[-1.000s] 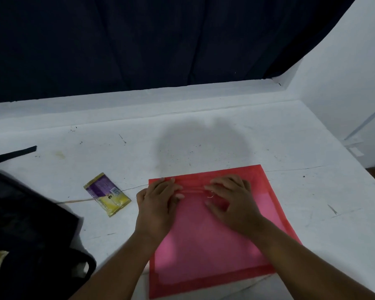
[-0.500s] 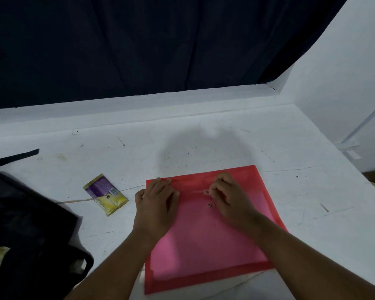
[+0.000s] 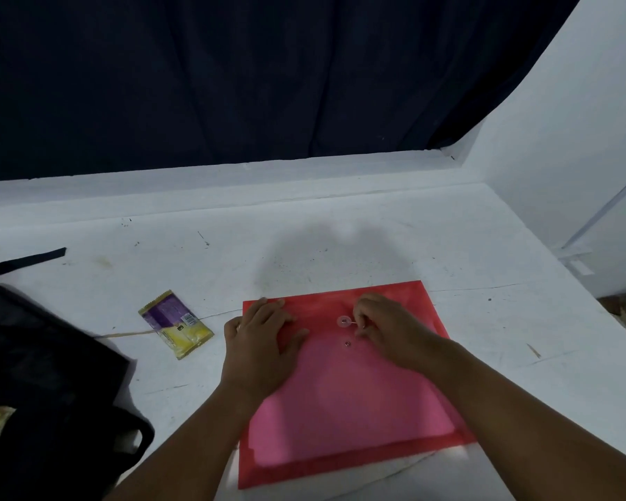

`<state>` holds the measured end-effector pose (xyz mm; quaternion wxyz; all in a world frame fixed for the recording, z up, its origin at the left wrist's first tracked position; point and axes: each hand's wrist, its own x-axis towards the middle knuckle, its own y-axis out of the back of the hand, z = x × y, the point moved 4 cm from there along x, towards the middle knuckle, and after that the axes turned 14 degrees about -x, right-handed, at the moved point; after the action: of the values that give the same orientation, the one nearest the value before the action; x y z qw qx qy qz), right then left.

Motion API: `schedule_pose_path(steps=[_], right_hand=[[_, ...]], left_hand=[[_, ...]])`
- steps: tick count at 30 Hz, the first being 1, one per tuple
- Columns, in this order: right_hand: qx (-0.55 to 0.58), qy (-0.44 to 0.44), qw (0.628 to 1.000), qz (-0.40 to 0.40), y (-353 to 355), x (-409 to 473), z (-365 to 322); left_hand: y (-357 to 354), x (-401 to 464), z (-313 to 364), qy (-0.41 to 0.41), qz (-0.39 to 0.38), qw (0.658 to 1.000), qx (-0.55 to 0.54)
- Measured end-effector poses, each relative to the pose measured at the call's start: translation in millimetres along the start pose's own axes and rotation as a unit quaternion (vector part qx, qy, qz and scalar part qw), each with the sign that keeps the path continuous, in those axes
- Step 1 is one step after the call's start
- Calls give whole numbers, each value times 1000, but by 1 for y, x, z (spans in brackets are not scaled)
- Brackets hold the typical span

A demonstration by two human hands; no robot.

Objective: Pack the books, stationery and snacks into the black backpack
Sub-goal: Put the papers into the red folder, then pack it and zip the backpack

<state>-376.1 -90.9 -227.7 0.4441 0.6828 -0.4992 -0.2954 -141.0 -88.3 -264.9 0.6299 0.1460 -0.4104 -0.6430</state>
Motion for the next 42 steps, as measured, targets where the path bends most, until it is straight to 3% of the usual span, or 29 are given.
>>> schedule_pose_path(steps=[8, 11, 14, 17, 21, 24, 27, 29, 33, 42], right_hand=[[26, -84, 990, 107, -3, -9, -4], [20, -55, 986, 157, -4, -15, -10], [-81, -18, 959, 270, 9, -18, -27], [-133, 23, 943, 305, 18, -10, -39], [82, -25, 967, 239, 23, -6, -39], [227, -101, 954, 168, 24, -7, -35], [294, -128, 940, 117, 25, -10, -23], [279, -128, 949, 76, 25, -15, -11], [65, -131, 989, 7, 21, -27, 9], [-36, -129, 991, -4, 10, -29, -3]], left_hand=[[2, 0, 0, -8, -12, 1000, -5], [1, 0, -1, -14, -2, 1000, -4], [4, 0, 2, -19, 10, 1000, -15], [6, 0, 2, -10, 10, 1000, -23], [7, 0, 2, -6, 4, 999, -37], [5, 0, 1, -17, -13, 1000, -15], [5, 0, 1, -7, -18, 1000, -2], [4, 0, 1, 0, -16, 1000, 0], [2, 1, -1, -7, -10, 1000, 6], [1, 1, -2, -10, -5, 1000, 4]])
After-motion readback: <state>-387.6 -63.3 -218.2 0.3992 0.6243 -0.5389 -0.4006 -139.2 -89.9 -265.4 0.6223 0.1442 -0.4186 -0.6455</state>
